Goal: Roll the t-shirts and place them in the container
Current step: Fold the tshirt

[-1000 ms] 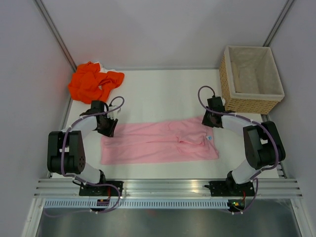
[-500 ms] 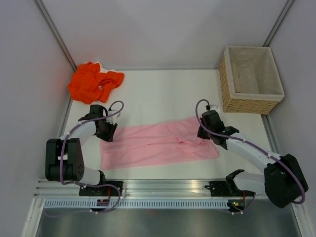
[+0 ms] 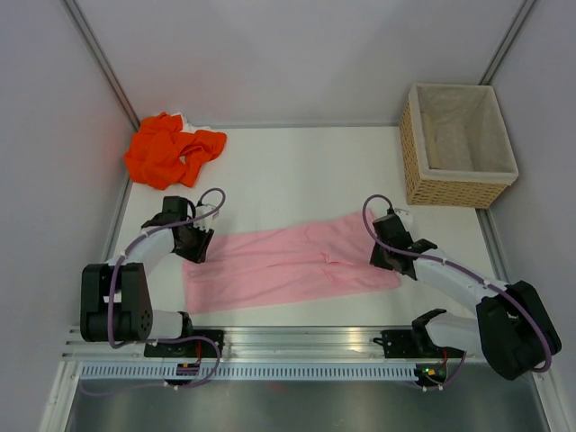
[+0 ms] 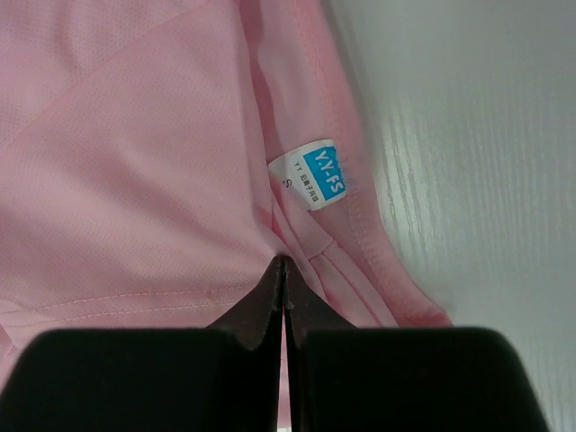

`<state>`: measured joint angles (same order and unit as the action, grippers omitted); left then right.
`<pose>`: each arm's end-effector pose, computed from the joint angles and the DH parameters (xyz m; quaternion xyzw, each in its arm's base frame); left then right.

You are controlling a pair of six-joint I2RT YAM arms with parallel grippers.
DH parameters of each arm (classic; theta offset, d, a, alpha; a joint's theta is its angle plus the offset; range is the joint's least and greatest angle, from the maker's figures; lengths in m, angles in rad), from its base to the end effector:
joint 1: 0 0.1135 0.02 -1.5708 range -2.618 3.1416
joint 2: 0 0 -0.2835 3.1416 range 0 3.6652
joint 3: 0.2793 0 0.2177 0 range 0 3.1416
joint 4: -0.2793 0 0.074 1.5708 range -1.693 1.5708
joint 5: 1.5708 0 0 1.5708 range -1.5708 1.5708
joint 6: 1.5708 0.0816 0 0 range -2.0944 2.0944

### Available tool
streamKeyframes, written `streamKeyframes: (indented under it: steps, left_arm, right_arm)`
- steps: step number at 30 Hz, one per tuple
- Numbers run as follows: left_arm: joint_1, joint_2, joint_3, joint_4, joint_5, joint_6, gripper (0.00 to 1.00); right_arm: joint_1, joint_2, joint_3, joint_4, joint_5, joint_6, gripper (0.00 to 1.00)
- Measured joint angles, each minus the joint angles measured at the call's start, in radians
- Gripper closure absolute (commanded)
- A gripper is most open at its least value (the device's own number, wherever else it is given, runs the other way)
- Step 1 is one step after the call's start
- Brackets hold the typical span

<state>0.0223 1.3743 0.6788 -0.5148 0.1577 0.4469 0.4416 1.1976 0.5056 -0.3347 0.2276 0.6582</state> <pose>0.2185 -0.0079 0.1589 0.2205 0.9557 -0.0338 0.1918 0.1846 0.0669 0.1588 0.1338 0.9481 0.0463 0.2848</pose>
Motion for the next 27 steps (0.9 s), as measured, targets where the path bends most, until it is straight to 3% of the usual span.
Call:
streamKeyframes:
  steps: [5,12,21,27]
  left_arm:
    - [0.0,-0.055,-0.013,-0.038,0.004,0.0,0.53]
    - [0.0,-0.309,-0.012,-0.098,0.031,0.001,0.42]
    - [0.0,-0.413,-0.012,-0.167,-0.031,0.001,0.4]
    - [0.0,-0.446,-0.012,-0.211,-0.05,-0.001,0.39]
  right_arm:
    - [-0.008,-0.024,0.069,-0.082,0.0,-0.028,0.98]
    - [-0.008,-0.167,0.194,-0.181,-0.006,-0.053,0.97]
    - [-0.008,-0.322,-0.023,-0.209,-0.071,0.053,1.0]
    - [-0.008,-0.278,-0.143,-0.131,-0.093,0.132,1.0]
